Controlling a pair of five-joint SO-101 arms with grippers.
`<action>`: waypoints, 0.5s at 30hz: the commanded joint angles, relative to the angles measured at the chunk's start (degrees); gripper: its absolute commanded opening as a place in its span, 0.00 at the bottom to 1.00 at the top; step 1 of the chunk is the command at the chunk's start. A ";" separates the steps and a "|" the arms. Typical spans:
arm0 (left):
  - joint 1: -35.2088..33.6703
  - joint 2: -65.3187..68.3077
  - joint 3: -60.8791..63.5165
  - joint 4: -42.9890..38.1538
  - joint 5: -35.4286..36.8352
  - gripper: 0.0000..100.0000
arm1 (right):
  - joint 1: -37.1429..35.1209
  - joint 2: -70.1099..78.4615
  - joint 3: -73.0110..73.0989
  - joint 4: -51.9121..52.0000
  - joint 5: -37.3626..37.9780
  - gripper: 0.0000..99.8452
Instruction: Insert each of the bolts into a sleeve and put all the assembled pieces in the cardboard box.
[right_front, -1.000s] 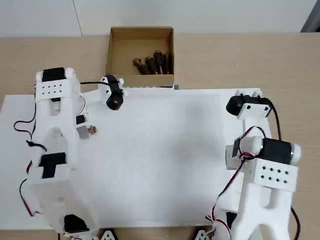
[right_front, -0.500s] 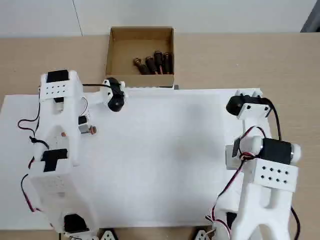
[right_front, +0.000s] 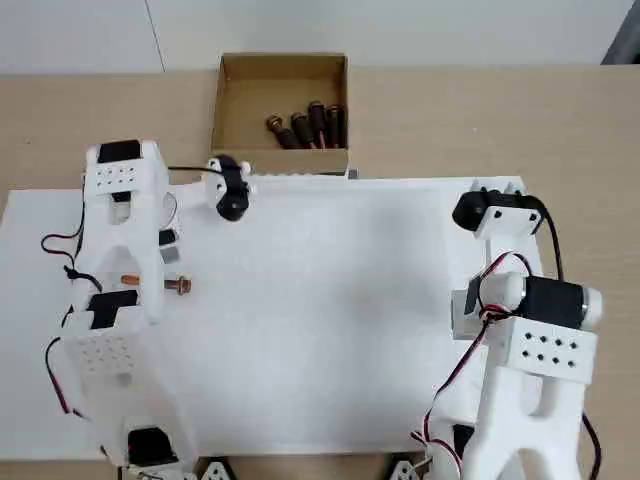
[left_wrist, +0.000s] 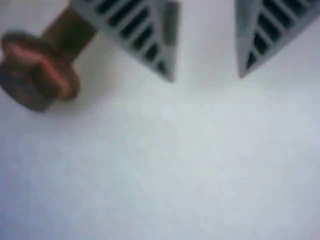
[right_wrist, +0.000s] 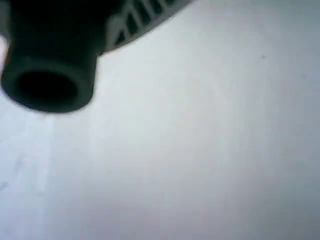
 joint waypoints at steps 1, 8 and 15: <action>-0.35 -0.44 -5.58 5.36 -1.58 0.15 | 0.22 -1.27 -0.53 -0.57 0.53 0.00; -1.32 -0.53 -5.93 5.45 -1.41 0.16 | 0.22 -1.27 -0.53 -0.57 0.44 0.00; -2.29 -1.14 -5.93 5.45 -1.32 0.16 | 0.22 -1.36 -0.53 -0.57 0.44 0.00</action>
